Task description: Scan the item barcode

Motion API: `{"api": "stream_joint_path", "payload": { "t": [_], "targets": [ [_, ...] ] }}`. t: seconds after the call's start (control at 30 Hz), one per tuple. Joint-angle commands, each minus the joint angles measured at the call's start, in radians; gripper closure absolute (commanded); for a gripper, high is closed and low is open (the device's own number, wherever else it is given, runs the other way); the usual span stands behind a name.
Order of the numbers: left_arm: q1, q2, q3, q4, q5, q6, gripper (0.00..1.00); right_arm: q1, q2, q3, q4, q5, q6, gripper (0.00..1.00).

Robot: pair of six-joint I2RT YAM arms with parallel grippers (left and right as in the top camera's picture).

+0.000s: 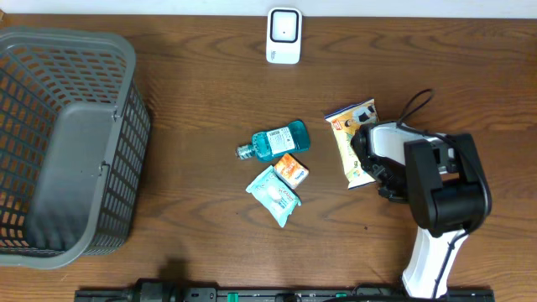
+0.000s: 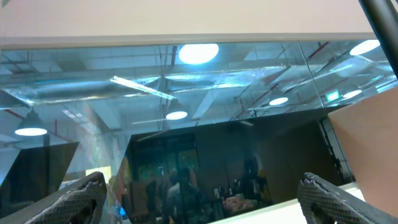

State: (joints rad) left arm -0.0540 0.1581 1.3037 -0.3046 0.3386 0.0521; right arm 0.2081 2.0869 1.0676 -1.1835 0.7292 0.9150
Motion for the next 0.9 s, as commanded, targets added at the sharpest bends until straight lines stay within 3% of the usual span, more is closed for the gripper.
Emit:
{"api": "stream_joint_path", "payload": {
  "t": [0.0,0.27,0.47,0.6,0.67,0.73,0.77,0.87],
  "targets": [
    [0.003,-0.012,0.002,0.008,0.009,-0.005,0.02,-0.006,0.066,-0.01,0.06,-0.043,-0.021,0.99],
    [0.003,-0.012,0.002,0.011,0.009,-0.005,0.02,-0.006,0.036,0.013,0.115,-0.166,-0.244,0.99],
    [0.003,-0.012,0.002,0.011,0.009,-0.005,0.02,-0.006,-0.138,0.015,0.118,-0.205,-0.345,0.99],
    [0.003,-0.012,0.002,0.011,0.009,-0.005,0.02,-0.005,-0.295,0.015,0.14,-0.212,-0.442,0.74],
    [0.003,-0.012,0.002,0.011,0.009,-0.005,0.02,-0.005,-0.342,0.012,0.184,-0.211,-0.525,0.46],
    [0.003,-0.012,0.002,0.011,0.009,-0.005,0.02,-0.007,-0.358,0.007,0.228,-0.213,-0.579,0.09],
    [0.003,-0.012,0.002,0.011,0.009,-0.005,0.02,-0.008,-0.359,0.007,0.235,-0.213,-0.603,0.02],
    [0.003,-0.012,0.002,0.011,0.009,-0.005,0.02,-0.013,-0.354,-0.001,0.237,-0.22,-0.61,0.01]
  ]
}}
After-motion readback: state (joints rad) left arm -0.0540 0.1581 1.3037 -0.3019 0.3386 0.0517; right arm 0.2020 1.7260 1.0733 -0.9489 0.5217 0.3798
